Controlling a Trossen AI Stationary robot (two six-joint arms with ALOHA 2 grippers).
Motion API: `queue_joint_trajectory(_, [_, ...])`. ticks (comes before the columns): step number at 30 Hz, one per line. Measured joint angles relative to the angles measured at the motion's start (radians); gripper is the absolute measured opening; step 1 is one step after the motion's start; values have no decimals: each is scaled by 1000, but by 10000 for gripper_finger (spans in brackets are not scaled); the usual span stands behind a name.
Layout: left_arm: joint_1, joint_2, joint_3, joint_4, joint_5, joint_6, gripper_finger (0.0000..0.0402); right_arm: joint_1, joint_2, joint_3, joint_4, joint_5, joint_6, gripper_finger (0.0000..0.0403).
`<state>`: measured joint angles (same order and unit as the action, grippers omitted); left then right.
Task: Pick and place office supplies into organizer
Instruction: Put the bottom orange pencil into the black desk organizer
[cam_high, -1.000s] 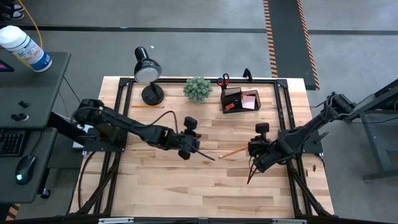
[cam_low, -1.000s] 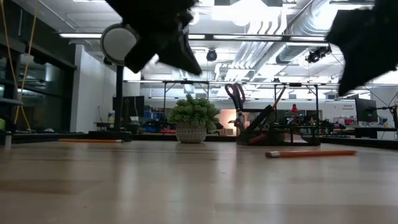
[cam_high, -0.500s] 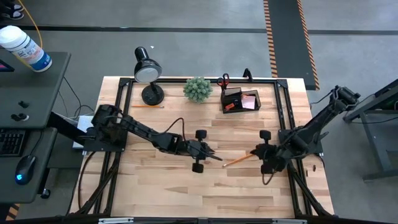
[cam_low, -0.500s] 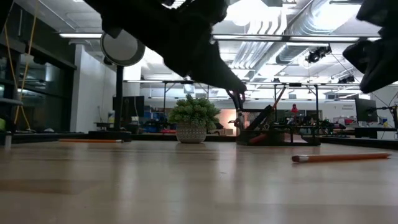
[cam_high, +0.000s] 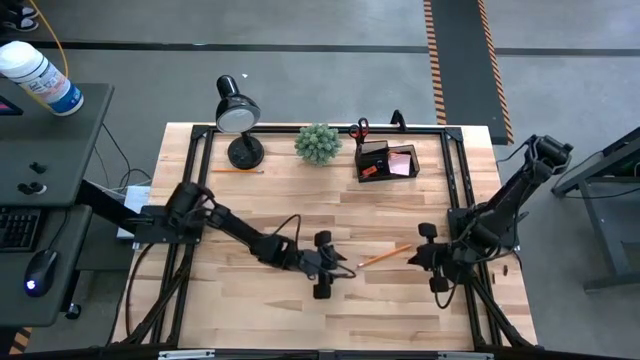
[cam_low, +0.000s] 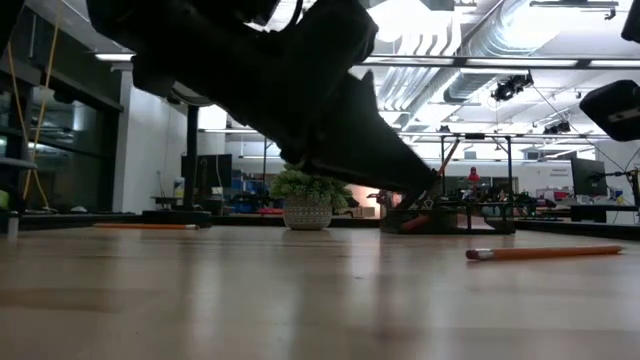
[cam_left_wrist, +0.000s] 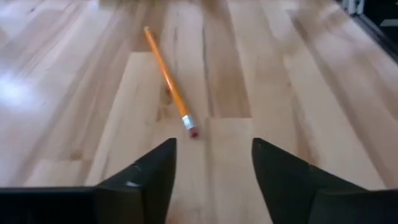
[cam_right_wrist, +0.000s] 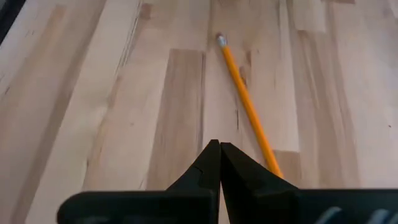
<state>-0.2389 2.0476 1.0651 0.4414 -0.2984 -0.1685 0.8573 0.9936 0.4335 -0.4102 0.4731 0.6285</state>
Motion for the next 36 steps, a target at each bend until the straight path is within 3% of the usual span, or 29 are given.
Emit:
queue_joint_trajectory(6, [3,40,53,7,-56,0,253,3,0,0,47,4,-23,0])
queue_joint_trajectory(10, [4,83,128,-29,-64,-19,267,3,0,0,53,23,-31,0])
queue_joint_trajectory(19, [3,185,313,-306,-76,-117,245,3,0,0,71,30,-136,0])
queue_joint_trajectory(36, [2,231,360,-353,-114,-241,229,3,0,0,71,31,-271,0])
